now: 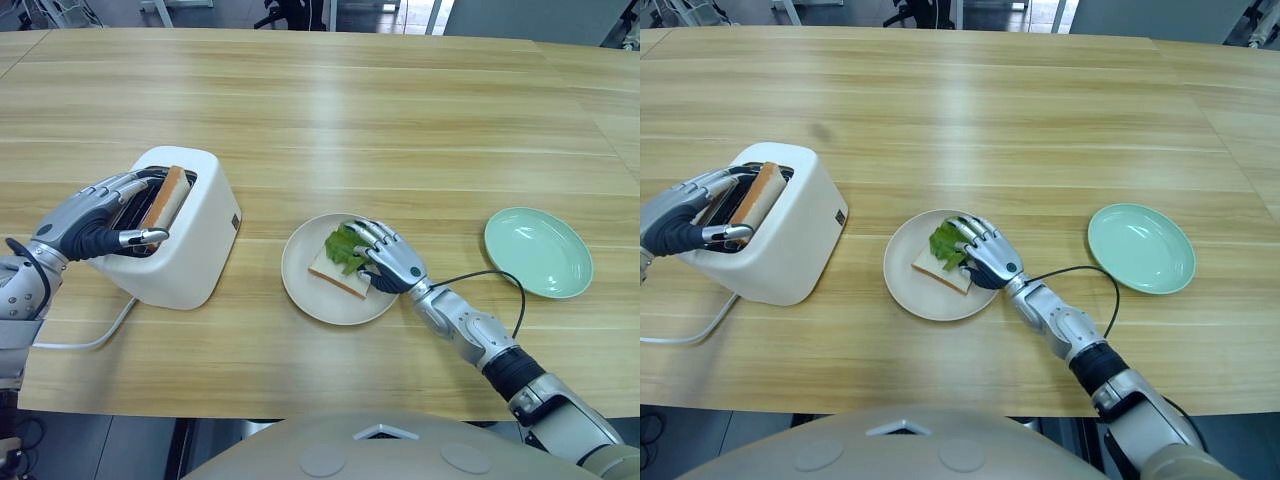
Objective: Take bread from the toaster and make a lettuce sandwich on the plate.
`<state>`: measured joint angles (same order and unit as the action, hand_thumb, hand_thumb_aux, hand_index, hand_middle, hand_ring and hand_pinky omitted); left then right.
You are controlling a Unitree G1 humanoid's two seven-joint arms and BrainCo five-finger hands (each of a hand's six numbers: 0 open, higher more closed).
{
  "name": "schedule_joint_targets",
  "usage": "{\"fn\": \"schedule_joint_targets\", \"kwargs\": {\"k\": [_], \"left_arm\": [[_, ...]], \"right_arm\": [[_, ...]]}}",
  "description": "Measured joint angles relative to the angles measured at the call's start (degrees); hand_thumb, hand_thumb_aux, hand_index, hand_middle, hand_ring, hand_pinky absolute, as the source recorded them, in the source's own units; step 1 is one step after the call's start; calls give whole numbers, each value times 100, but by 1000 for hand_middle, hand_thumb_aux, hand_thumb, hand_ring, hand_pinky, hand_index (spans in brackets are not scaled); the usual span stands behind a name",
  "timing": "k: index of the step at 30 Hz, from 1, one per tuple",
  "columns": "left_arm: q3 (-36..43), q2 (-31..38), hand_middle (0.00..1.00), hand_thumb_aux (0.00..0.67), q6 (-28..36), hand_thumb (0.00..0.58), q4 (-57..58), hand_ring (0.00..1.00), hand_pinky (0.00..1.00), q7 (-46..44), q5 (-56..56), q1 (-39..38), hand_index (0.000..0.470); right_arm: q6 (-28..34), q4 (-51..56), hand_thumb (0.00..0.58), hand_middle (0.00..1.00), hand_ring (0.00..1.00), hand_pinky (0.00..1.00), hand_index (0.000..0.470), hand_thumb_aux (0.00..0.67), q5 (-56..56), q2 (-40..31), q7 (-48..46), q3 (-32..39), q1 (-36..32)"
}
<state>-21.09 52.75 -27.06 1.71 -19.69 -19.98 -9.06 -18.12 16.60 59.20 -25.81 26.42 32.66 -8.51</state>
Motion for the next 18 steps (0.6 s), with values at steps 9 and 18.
{"fn": "schedule_joint_targets", "kwargs": {"k": [9, 18], "left_arm": [[170, 71, 0, 0, 50, 0, -21, 0, 0, -37, -100, -4, 0], [282, 131, 0, 250, 169, 352, -23, 0, 0, 41, -385, 42, 171]], "right_arm": [[47, -495, 580, 0, 0, 0, 460, 670, 104, 7, -76, 44, 210], [3, -532, 480, 0, 0, 0, 269, 391, 122, 19, -215, 130, 261]]}}
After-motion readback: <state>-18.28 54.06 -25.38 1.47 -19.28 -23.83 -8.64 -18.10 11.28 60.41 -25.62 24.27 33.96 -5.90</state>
